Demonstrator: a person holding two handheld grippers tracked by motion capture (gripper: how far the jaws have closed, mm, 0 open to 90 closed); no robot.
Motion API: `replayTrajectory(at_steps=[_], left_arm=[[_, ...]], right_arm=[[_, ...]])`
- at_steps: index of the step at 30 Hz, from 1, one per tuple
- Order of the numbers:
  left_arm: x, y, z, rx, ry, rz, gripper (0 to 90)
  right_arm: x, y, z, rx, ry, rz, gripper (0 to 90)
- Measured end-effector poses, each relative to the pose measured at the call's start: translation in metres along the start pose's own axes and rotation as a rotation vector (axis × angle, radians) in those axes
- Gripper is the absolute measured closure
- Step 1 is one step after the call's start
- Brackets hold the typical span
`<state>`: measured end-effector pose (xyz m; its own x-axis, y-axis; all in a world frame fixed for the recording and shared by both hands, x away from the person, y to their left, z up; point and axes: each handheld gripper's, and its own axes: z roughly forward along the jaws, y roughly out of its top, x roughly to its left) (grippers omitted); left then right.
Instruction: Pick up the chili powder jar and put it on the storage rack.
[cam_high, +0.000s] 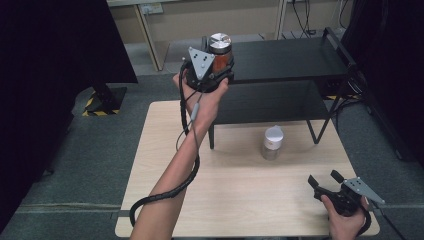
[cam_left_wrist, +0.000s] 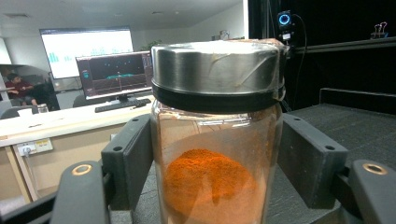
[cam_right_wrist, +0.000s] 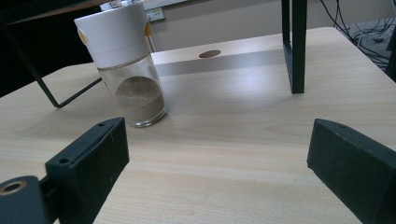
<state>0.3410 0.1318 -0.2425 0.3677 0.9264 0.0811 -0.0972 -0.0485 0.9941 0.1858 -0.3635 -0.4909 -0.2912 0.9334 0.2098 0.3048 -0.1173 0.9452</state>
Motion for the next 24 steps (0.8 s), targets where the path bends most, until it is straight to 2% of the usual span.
replayTrajectory(at_steps=[9,11,15,19,24], left_arm=[[0.001,-0.002,0.007,0.025,0.013,-0.01,30.3],[0.002,-0.004,0.009,0.026,0.016,-0.029,30.3],[0.002,-0.003,0.011,0.03,0.017,-0.04,30.2],[0.006,-0.004,0.012,0.032,0.012,-0.076,30.1],[0.011,-0.004,0.012,0.034,-0.001,-0.097,30.1]], right_arm=[[0.0,0.0,0.0,0.003,0.002,0.001,5.7],[0.0,0.001,0.0,0.004,0.002,-0.001,5.7],[0.0,0.0,0.0,0.001,0.002,0.0,5.7],[0.0,0.001,0.0,0.005,0.003,-0.002,5.7],[0.0,0.001,0.0,0.006,0.002,-0.002,5.6]])
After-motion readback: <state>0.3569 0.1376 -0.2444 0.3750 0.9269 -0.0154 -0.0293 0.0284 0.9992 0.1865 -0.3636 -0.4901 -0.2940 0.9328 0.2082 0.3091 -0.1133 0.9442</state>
